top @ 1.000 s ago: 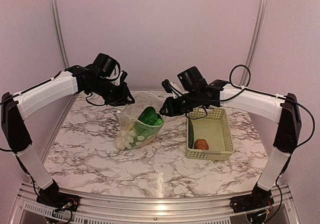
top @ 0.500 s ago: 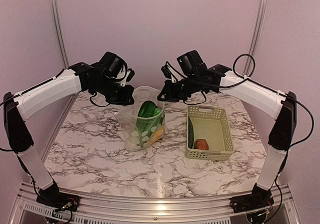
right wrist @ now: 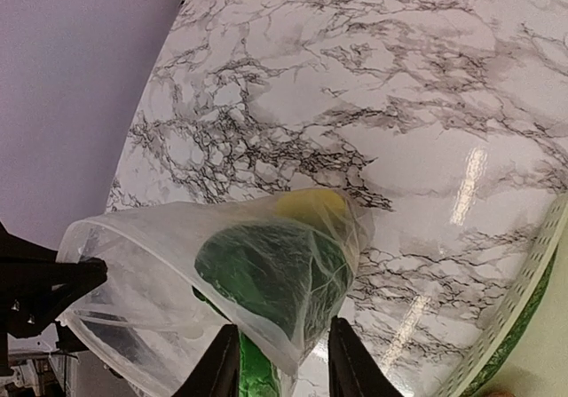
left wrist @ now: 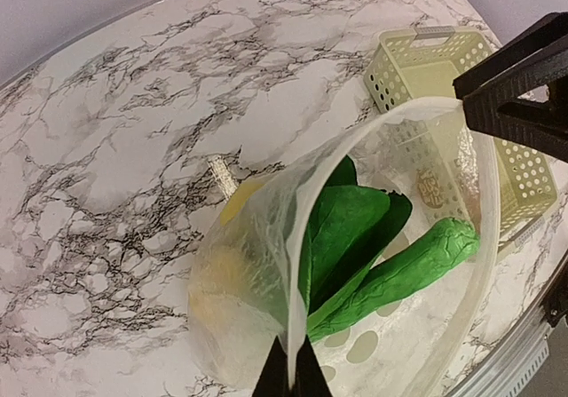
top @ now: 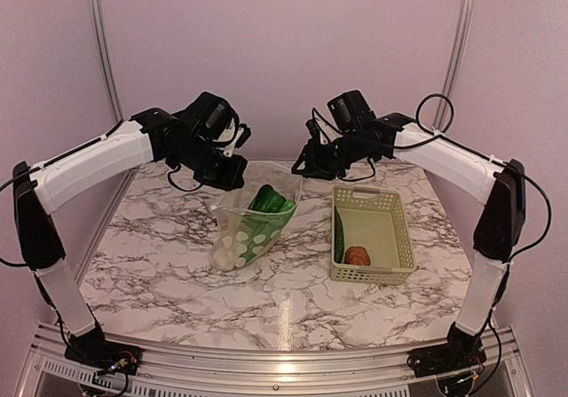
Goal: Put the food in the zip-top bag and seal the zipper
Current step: Adjust the zipper food storage bag at the center of the board, then pick up the fake vegetable from the bin.
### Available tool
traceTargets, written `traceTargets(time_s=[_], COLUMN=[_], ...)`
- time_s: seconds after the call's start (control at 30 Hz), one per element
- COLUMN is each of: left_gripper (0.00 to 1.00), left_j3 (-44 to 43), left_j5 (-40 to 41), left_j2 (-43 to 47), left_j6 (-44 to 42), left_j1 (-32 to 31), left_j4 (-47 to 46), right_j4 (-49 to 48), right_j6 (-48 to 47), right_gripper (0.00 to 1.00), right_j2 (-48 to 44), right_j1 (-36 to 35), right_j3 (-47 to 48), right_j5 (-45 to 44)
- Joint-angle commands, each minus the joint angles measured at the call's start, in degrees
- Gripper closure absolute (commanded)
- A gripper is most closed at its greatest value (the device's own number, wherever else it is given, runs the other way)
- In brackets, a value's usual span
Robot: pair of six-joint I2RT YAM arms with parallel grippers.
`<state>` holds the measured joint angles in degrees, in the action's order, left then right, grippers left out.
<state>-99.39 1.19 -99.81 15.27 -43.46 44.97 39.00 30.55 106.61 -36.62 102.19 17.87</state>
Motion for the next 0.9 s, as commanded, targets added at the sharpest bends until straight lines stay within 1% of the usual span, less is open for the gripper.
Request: traceTargets(time_s=[0.0,0.1,0.17,0.23,0.33,0.4,0.5,0.63,0.77,0.87], left_gripper=[1.00,1.00,1.00,1.00,1.00,1.00,1.00,1.00,1.00,1.00], left_j3=[-1.65,-2.27,-2.92,-3.23,-3.27,-3.14,-2.85,-3.04,-2.97,-2.62], left_j5=[0.40,0.29,0.39,0.11,-0.30,-0.27,-0.06,0.08,0.13,0.25], left_j2=[-2.59,-2.58,-2.85,-3.11,-3.23,-3.14,-2.96,-2.98,-2.65,-2.22], left_j6=[0.64,1.09,0.91,1.03,1.27,1.39,1.35,1.26,1.30,1.28], left_j1=[0.00,-0.04,0.05,0.15,0.13,0.13,0.18,0.13,0.21,0.22], left_j4=[3.00,2.55,2.60,2.59,2.51,2.58,2.51,2.53,2.65,2.65], right_j4=[3.63,5.41,5.65,4.95,2.48,1.55,1.04,2.92,3.32,2.58], right_j6=[-0.84,-1.99,-3.05,-4.02,-5.34,-6.23,-7.64,-9.42,-9.84,-9.22], right_gripper=[0.65,0.62,0.62,0.64,0.70,0.74,0.79,0.83,0.85,0.86], right_j2=[-2.43,-4.83,-6.50,-8.06,-9.83,-10.02,-8.34,-4.18,-1.16,-0.04], right_j1=[1.76,2.88,3.97,5.34,6.91,7.50,8.22,8.41,9.10,10.71], right_j3=[2.27,1.39,-2.33,-7.45,-14.65,-17.12,-17.67,-14.87,-13.61,-14.61], right_j5=[-0.17,-1.62,-3.44,-4.39,-5.98,-7.37,-8.85,-10.64,-10.97,-10.43])
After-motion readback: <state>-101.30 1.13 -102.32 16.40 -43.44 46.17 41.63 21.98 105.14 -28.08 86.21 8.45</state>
